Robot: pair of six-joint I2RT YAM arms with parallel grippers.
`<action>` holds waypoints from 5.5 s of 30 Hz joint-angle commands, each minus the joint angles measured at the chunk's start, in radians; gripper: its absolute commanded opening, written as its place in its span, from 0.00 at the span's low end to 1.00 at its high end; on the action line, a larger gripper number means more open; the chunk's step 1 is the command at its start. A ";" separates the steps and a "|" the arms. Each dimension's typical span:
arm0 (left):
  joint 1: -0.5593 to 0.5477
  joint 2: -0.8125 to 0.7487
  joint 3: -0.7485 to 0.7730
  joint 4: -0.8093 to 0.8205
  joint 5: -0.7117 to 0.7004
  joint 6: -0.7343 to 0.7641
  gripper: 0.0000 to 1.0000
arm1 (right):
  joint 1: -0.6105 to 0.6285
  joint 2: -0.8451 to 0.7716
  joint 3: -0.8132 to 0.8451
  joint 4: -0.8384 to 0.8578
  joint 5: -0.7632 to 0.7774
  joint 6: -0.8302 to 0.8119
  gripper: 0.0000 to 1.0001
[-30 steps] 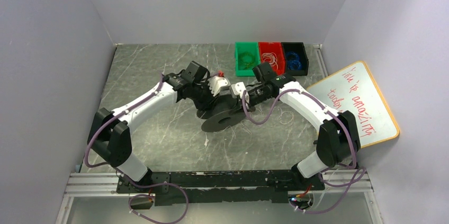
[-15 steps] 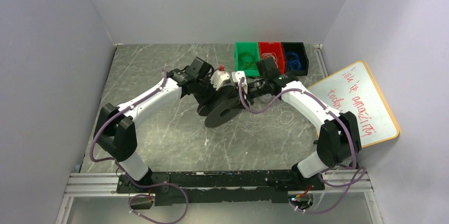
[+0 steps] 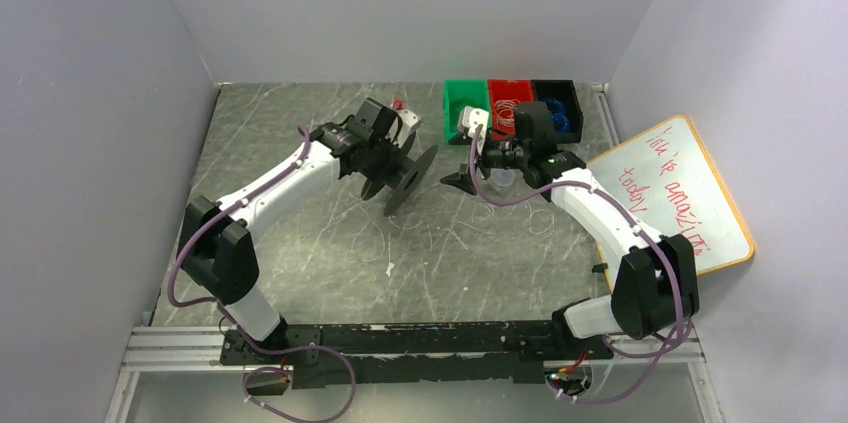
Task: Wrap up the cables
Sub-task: Wrap the cable around the cable reel.
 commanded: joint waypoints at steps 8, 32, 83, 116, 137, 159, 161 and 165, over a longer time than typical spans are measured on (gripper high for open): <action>0.137 -0.143 0.183 0.039 0.146 -0.143 0.03 | 0.004 -0.023 -0.037 0.109 -0.055 0.042 0.96; 0.279 -0.259 0.316 0.080 0.561 -0.212 0.03 | 0.198 0.173 -0.150 0.452 0.212 0.256 0.89; 0.421 -0.449 0.045 0.033 0.506 -0.080 0.03 | -0.236 0.082 0.133 0.163 0.624 0.552 0.00; 0.223 -0.152 -0.081 0.045 -0.055 -0.045 0.02 | -0.050 0.039 0.425 0.097 0.141 0.734 0.00; 0.209 -0.037 -0.019 0.015 -0.163 -0.136 0.02 | 0.184 0.067 0.321 0.273 -0.246 0.902 0.00; 0.434 0.058 0.226 -0.045 0.223 -0.310 0.02 | 0.474 0.130 0.265 -0.343 -0.287 0.106 0.00; 0.456 0.056 0.232 -0.036 0.257 -0.322 0.02 | 0.488 0.137 0.264 -0.370 -0.286 0.071 0.00; 0.499 0.045 0.251 -0.028 0.315 -0.342 0.02 | 0.508 0.140 0.257 -0.419 -0.264 0.003 0.00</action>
